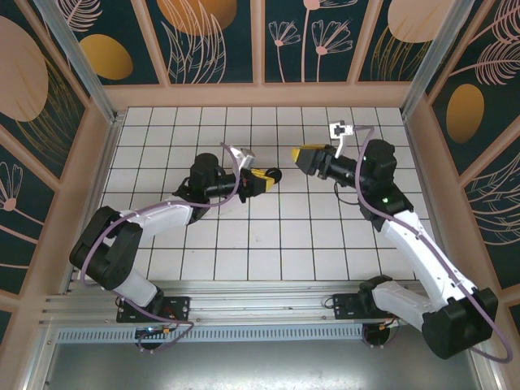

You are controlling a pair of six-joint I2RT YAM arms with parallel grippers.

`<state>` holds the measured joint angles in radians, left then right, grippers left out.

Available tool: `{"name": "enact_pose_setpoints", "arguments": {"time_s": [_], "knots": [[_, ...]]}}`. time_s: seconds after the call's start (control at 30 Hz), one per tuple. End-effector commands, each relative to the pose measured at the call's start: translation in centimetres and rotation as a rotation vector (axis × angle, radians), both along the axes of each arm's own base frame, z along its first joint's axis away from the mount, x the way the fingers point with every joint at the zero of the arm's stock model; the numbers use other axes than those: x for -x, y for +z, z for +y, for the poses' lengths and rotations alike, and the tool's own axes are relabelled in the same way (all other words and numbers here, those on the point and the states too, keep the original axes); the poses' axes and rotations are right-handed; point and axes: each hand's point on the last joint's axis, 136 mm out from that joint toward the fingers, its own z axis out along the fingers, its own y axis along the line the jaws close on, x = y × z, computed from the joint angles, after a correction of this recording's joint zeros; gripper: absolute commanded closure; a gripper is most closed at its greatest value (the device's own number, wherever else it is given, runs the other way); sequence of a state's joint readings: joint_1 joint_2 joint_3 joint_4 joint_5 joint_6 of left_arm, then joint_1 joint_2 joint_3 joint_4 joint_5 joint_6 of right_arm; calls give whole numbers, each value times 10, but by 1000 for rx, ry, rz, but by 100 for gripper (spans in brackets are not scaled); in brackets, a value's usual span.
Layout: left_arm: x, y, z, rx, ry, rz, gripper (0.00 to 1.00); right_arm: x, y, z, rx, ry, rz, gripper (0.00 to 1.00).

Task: Insert the wireless bluetooth earbuds into the charging case

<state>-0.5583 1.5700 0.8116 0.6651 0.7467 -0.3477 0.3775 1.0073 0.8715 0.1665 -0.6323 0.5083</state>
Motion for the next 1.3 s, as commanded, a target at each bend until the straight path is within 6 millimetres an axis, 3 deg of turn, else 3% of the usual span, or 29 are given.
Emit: {"name": "enact_pose_setpoints", "arguments": {"time_s": [0.0, 0.2, 0.37, 0.5, 0.57, 0.7, 0.97, 1.13, 1.27], "knots": [[5, 53, 7, 128, -49, -48, 100, 11, 13, -9, -70, -28, -107, 40], [21, 96, 3, 207, -170, -70, 100, 28, 8, -5, -142, 44, -133, 40], [31, 119, 6, 269, -206, -82, 100, 35, 10, 15, -132, 170, -153, 42], [34, 122, 7, 302, -212, -60, 100, 37, 5, 33, -89, 236, -145, 42], [36, 122, 8, 316, -215, -54, 100, 36, 1, 38, -81, 247, -130, 47], [42, 119, 12, 328, -225, -47, 100, 31, -3, 41, -82, 246, -114, 56], [44, 122, 8, 363, -270, -27, 100, 25, 3, 42, -89, 243, -149, 58], [45, 120, 7, 366, -281, -13, 100, 17, 6, 42, -104, 246, -150, 71], [48, 116, 5, 357, -293, 8, 100, 17, 8, 46, -129, 265, -152, 72]]}}
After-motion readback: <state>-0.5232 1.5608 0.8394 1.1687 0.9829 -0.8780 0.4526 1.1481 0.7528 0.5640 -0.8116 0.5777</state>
